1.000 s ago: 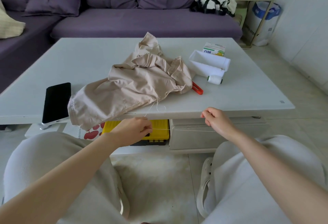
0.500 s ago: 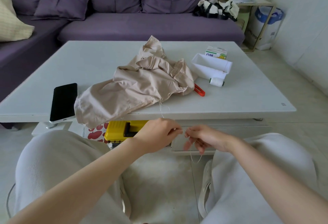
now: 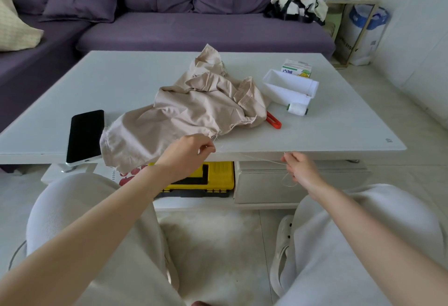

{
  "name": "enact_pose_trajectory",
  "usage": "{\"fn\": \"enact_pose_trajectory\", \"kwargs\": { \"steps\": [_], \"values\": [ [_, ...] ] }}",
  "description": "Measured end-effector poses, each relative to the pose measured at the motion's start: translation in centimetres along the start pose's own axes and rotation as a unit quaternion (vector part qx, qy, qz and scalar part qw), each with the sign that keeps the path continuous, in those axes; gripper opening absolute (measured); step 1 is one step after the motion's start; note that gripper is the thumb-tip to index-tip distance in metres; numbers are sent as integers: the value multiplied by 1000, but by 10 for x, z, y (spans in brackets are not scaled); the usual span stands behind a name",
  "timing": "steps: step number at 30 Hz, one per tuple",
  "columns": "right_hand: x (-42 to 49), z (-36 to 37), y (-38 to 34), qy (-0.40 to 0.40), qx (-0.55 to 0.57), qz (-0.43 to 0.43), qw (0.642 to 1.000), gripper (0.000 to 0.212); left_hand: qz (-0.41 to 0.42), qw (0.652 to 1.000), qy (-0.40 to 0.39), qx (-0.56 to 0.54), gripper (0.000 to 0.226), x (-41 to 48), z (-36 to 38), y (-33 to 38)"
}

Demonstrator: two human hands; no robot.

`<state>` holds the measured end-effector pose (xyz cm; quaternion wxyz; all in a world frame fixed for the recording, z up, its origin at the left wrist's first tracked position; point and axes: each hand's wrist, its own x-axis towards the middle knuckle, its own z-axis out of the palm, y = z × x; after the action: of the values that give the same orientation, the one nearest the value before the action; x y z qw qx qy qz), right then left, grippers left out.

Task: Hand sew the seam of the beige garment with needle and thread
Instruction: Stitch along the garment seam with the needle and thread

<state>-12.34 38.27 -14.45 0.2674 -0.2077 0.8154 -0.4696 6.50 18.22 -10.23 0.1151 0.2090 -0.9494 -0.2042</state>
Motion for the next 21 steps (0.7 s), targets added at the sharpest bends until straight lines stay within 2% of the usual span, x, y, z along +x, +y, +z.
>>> {"fn": "enact_pose_trajectory", "kwargs": {
  "steps": [3, 8, 12, 16, 18, 21],
  "values": [
    [3, 1, 2, 25, -22, -18, 999, 27, 48, 998, -28, -14, 18, -15, 5, 21],
    [-2, 7, 0, 26, -54, -44, 997, 32, 107, 987, -118, -9, 21, -42, 33, 39],
    [-5, 8, -4, 25, -29, -46, 998, 31, 98, 970, -224, 7, 23, -58, 59, 36],
    [-6, 11, -3, -2, -35, -45, 998, 31, 90, 944, -309, 77, 27, -69, 70, 30],
    [-7, 12, -3, -17, -40, -44, 998, 31, 63, 955, -276, 85, 33, -65, 66, 27],
    [-6, 14, -3, -25, -56, -45, 997, 31, -16, 994, -99, 41, 35, -44, 54, 26]
  ]
}}
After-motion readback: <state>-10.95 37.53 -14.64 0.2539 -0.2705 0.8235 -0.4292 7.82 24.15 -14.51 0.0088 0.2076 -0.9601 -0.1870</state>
